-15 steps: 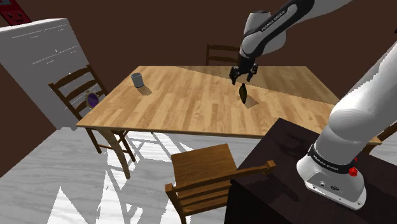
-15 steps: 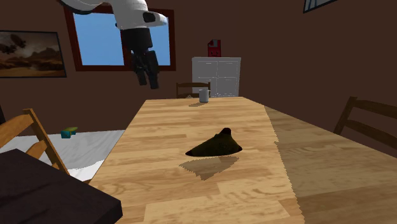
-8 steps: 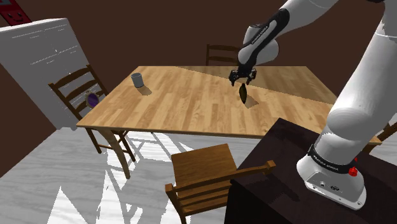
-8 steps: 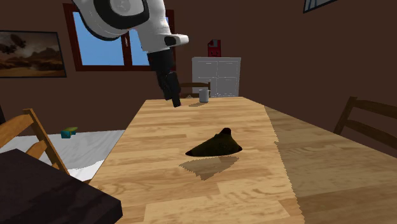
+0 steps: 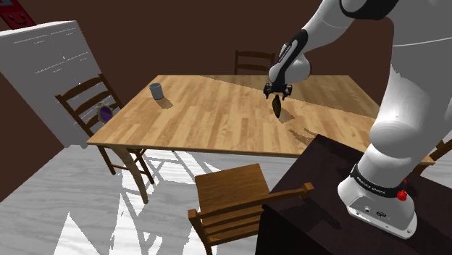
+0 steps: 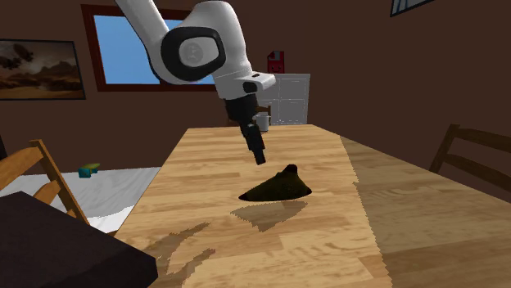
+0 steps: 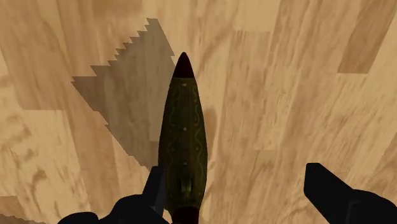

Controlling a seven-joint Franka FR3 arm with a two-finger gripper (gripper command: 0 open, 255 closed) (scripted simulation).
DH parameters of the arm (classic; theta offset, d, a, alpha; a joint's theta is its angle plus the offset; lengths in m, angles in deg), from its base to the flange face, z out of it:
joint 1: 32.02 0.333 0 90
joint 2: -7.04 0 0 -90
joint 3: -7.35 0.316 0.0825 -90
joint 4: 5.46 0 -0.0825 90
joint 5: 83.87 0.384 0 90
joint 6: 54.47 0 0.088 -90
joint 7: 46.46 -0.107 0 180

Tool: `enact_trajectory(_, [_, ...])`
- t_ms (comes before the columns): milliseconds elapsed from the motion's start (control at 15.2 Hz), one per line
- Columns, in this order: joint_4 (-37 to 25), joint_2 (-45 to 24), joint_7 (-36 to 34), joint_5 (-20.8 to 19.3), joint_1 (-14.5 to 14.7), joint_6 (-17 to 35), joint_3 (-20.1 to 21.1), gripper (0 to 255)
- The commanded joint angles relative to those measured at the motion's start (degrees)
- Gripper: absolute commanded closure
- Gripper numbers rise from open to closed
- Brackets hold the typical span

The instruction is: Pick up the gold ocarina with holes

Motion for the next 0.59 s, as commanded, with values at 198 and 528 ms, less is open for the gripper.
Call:
enact_trajectory(198, [-6.35,-8.77,-2.54,3.98,-3.35,4.57,0.09,0])
enact_trajectory(528, [-7.75,-12.44,-2.33,4.93,-4.8,7.11,1.41,0])
